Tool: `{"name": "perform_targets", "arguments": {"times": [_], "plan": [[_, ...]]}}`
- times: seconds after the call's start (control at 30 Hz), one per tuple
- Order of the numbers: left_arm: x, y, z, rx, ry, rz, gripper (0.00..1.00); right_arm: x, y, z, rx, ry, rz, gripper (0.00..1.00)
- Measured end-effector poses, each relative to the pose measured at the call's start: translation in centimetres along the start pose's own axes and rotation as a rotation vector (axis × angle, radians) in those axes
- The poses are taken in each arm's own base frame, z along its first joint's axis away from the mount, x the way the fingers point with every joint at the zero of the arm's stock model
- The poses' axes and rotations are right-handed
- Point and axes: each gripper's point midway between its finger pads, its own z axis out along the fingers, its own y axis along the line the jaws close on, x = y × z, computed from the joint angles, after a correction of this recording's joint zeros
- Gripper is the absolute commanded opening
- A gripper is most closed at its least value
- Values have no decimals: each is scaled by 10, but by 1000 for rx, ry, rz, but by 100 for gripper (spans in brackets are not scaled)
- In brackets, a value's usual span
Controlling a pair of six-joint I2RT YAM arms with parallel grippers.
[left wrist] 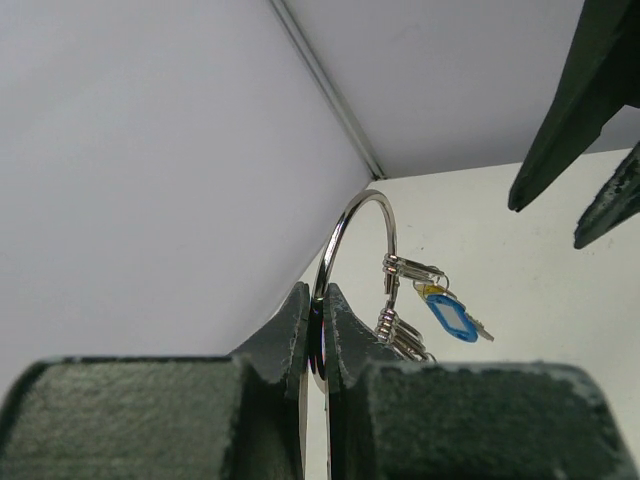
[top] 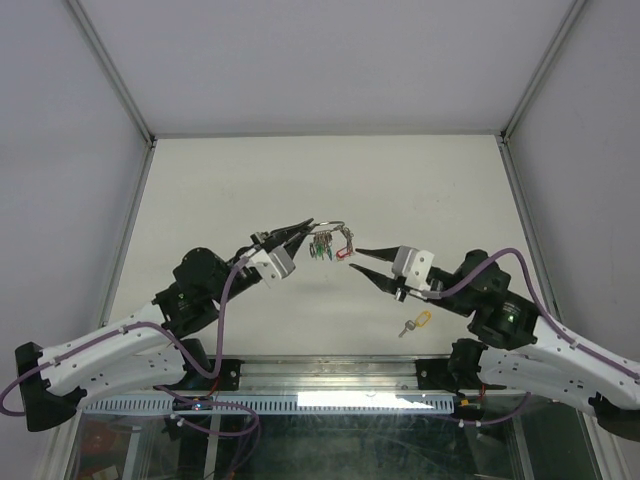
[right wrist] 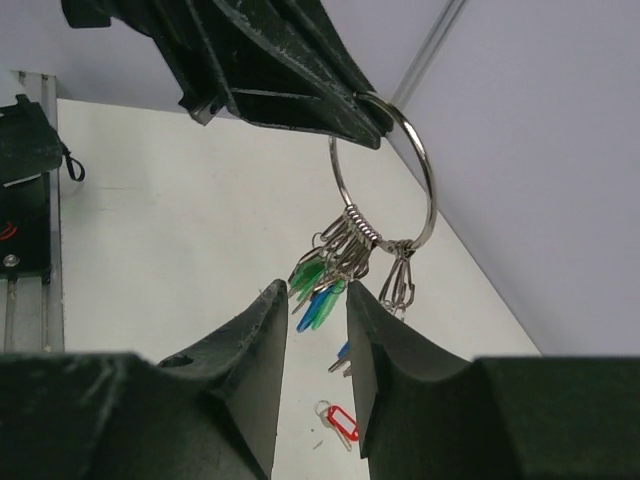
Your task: Put the keys on the keyring
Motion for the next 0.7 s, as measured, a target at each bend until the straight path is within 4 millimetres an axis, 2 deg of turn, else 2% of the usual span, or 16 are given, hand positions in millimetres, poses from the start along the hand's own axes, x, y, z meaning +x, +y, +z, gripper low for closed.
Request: {"name": "perform_targets", "arguments": {"times": [0.17,0.3,0.4,0.57,0.7], "plan": [[1,12,0,-25,10,-8,0,3,-23,11,34,-35,63,33],[-1,25,0,-53,6,-20,0,19,-53,14,75,-84,180,33],[0,30,0,-63,6,-30,0,28,-62,16,68,-121,276,33],[-3,29,0,-52,-10,-45,0,24,-36,30,-72,-146,342,33],[-8,27,1,-39,-32,-57,0,11,0,40,-164,-168,311,28]]}}
